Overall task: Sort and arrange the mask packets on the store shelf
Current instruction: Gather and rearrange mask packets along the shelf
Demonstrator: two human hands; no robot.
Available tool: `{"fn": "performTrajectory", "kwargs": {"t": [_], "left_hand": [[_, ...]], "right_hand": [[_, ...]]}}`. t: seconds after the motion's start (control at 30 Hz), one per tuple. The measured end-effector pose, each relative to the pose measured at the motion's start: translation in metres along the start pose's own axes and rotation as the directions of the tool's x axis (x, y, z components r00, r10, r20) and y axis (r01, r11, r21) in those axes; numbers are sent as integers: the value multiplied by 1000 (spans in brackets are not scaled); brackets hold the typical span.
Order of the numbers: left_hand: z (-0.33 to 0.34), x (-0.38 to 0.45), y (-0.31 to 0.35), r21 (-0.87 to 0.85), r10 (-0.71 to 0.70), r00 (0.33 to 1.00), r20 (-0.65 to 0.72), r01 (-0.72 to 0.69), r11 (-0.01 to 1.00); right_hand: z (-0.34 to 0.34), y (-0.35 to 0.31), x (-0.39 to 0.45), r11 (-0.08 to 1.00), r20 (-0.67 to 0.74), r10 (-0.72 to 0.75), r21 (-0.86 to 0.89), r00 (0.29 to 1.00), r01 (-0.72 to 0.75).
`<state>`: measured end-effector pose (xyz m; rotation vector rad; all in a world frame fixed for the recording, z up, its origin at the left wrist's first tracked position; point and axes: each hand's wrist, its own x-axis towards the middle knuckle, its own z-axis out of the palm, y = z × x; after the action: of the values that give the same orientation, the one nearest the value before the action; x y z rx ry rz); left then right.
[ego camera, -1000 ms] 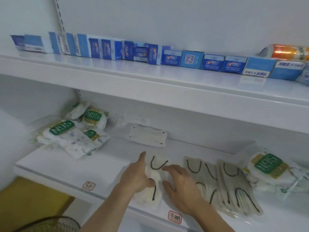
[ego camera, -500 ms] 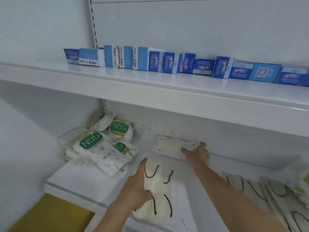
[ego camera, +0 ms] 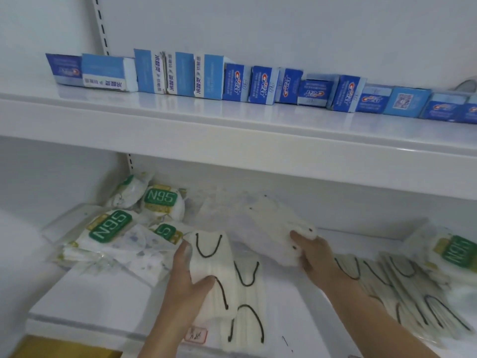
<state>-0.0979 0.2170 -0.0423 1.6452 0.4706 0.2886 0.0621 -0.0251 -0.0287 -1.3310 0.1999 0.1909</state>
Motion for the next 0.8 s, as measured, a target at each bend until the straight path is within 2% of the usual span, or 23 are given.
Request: {"fn": "performTrajectory", "kwargs": {"t": [0.07,0.13,0.23,0.3,0.33,0.4,0.47,0.5,0.53,0.6,0.67,0.73,0.8], "left_hand": [[8,-1,3,9,-7,1000,17,7,1000],[18,-2,9,6,-30,999,34,30,1000],[31,0,13,56,27,998,60,-30,998],[37,-1,13,133,47,993,112,-62,989],[40,-2,13,166,40,989,139,-63,984],[46,-3,10,183,15,984,179,-49,982],[51,-8,10,165,6,980,200,-39,986],[53,-11,11,147,-1,980,201,-29,989],[54,-13,12,121,-10,979,204,-15,993],[57,-16,14,26,-64,979,194,60,998],[58,-19,17,-97,-115,971,210,137,986],[58,-22,22,-168,-117,958,262,164,972],[62,-25,25,-174,-97,960,261,145,974]], "right_hand": [[-19,4,-13,987,-3,58,151,998,-56],[-33,8,-23,986,-75,88,147,993,-77],[-38,6,-38,999,-188,-16,-41,982,9],[-40,3,-47,938,-237,-224,-314,945,144],[-41,3,-49,842,-231,-361,-497,903,210],[-51,8,-48,483,-75,-656,-806,751,341],[-62,19,-48,110,202,-792,-881,576,460],[-64,23,-51,10,292,-814,-857,502,515],[-62,26,-57,-39,340,-826,-831,450,555],[-51,32,-75,-108,406,-834,-784,373,612],[-38,45,-91,-125,455,-830,-716,322,687],[-31,52,-97,-98,461,-832,-669,308,737],[-28,55,-99,-36,440,-834,-645,333,763]]}}
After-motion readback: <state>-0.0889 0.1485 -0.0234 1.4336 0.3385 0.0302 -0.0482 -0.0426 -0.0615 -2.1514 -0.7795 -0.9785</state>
